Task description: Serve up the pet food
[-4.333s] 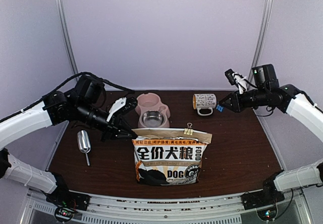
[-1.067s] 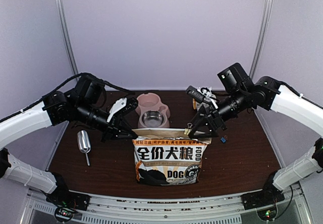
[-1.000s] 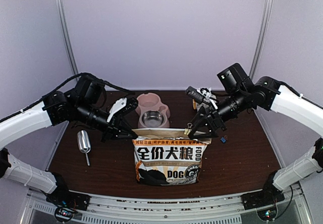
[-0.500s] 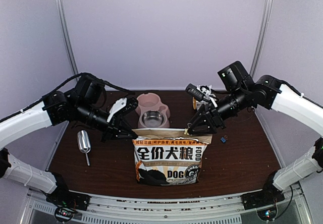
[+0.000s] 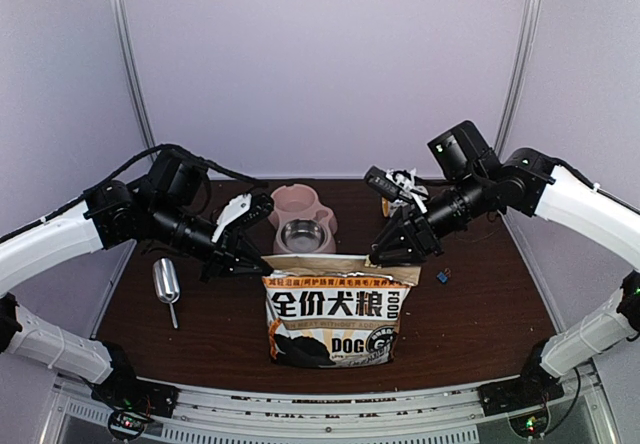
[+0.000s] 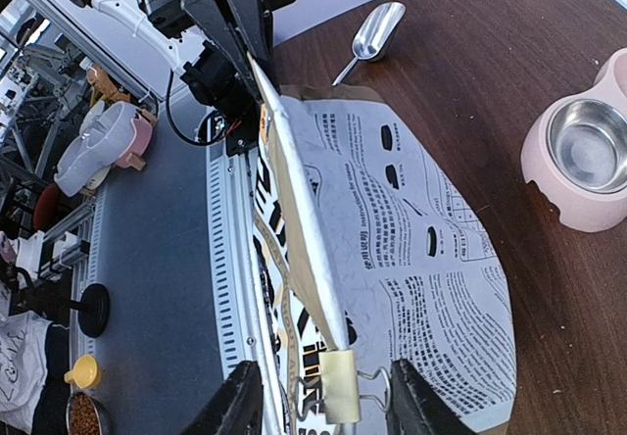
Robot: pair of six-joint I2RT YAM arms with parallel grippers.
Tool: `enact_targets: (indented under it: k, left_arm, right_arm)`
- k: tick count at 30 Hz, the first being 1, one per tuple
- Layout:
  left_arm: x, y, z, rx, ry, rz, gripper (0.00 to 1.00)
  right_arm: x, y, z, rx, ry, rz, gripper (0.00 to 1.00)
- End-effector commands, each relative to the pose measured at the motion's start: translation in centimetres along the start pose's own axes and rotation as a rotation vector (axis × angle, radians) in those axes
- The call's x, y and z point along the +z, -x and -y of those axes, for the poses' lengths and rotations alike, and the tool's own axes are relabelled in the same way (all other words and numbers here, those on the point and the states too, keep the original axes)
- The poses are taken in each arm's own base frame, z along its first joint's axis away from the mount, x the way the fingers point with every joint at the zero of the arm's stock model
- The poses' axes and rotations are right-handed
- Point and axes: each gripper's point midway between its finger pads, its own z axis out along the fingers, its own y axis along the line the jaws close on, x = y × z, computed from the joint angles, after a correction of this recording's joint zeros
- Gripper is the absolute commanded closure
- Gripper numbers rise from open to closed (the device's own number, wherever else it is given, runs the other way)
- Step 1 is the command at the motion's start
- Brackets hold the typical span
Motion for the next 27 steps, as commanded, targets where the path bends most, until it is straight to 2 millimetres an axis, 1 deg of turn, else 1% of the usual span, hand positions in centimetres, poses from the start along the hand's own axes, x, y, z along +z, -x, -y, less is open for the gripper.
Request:
enact_targets:
  k: [1,4,10,13,16,21,23,27]
  left_arm:
    - [0.4,0.7,0.8,0.038,-0.034,0.009,1.0]
    - [0.4,0.7,0.8,0.037,-0.034,0.009,1.0]
    - [0.4,0.7,0.8,0.037,-0.034,0.009,1.0]
    - [0.4,0.7,0.9,0.037,-0.035,0.009,1.0]
    - [0.4,0.7,0.9,0.037,-0.036,0.009,1.0]
    - [0.4,0.6,0.8,0.037,-0.034,0.008,1.0]
    - [0.4,0.6,0.9,0.037,-0.035,0.007,1.0]
    - [0.4,0.7,0.9,0.038,-0.035,0.01,1.0]
  right_arm:
    - [-0.4,1.3,-0.2,-0.028,-0.017,0.027,0.61]
    - [-0.4,1.4,-0.2,-0.03,-0.018,0.031,0.67]
    - [-0.9,2.0,-0.1,-0.043,-0.046,0.059,0.84]
    - [-1.5,2.6,-0.4,-0.058,-0.058,0.087,0.87]
    - [-2.2,3.1,-0.2,-0.07,-0.095,0.108,0.89]
    - [-3.1,3.6,-0.2,-0.079,-0.117,0.131,0.91]
    - [-3.9,3.8,0.2,-0.076,-0.14,0.148,0.92]
    - [-6.1,3.8,1.6,-0.052,-0.219,0.185,0.91]
